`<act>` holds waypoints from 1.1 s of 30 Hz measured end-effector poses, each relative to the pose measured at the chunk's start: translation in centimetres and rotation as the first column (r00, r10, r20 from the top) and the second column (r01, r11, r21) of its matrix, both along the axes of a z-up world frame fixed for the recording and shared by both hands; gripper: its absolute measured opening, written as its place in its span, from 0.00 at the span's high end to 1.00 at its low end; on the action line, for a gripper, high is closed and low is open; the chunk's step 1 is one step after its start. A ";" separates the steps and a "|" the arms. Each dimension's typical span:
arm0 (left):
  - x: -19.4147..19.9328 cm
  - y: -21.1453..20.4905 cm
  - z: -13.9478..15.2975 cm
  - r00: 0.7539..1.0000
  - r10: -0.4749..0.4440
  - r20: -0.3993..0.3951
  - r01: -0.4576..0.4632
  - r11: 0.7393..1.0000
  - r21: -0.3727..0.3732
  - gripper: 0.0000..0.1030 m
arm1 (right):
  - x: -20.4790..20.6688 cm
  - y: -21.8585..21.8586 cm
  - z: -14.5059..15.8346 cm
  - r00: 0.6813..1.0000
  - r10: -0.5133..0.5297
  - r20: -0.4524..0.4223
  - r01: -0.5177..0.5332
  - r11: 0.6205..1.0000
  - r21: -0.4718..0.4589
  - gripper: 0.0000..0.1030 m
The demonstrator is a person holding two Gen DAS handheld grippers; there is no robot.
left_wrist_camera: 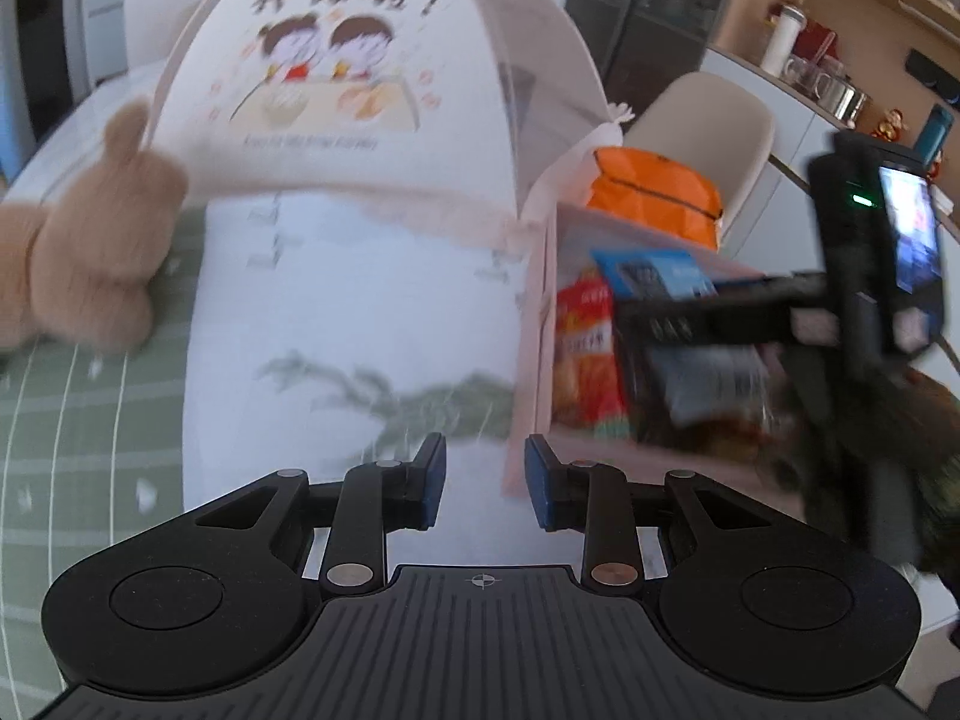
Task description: Organize snacks
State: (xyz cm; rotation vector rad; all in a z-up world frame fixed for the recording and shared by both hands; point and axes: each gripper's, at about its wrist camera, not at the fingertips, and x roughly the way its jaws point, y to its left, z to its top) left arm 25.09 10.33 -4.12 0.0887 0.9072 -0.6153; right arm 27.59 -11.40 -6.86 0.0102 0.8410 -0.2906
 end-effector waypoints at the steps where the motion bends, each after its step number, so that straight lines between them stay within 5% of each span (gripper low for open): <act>1: -0.3 0.5 -0.2 1.000 0.003 -0.008 -0.003 1.000 -0.008 0.68 | 0.1 0.3 -0.4 1.000 0.001 -0.001 -0.001 1.000 -0.018 0.22; 8: -3.1 2.9 -0.9 1.000 -0.021 -0.019 0.020 0.998 -0.067 0.68 | -2.1 -0.2 0.8 1.000 0.001 0.011 -0.001 0.999 0.040 0.17; 16: -6.4 4.2 1.0 0.991 -0.128 0.029 0.131 0.984 -0.122 0.68 | -12.7 3.4 6.1 0.975 -0.128 0.180 0.121 0.991 0.050 0.14; 24: -11.4 3.6 3.9 0.964 -0.255 0.080 0.258 0.965 -0.033 0.83 | -21.7 8.7 7.2 0.963 -0.264 0.053 0.258 0.961 0.095 0.14; 29: -15.7 3.3 5.9 0.975 -0.167 0.147 0.165 0.986 0.027 0.83 | -25.6 9.5 7.3 0.961 -0.277 -0.002 0.273 0.945 0.181 0.14; 33: -17.8 2.4 6.9 0.966 -0.190 0.177 0.185 0.982 0.044 0.83 | -27.7 10.1 7.7 0.967 -0.254 -0.003 0.251 0.953 0.168 0.14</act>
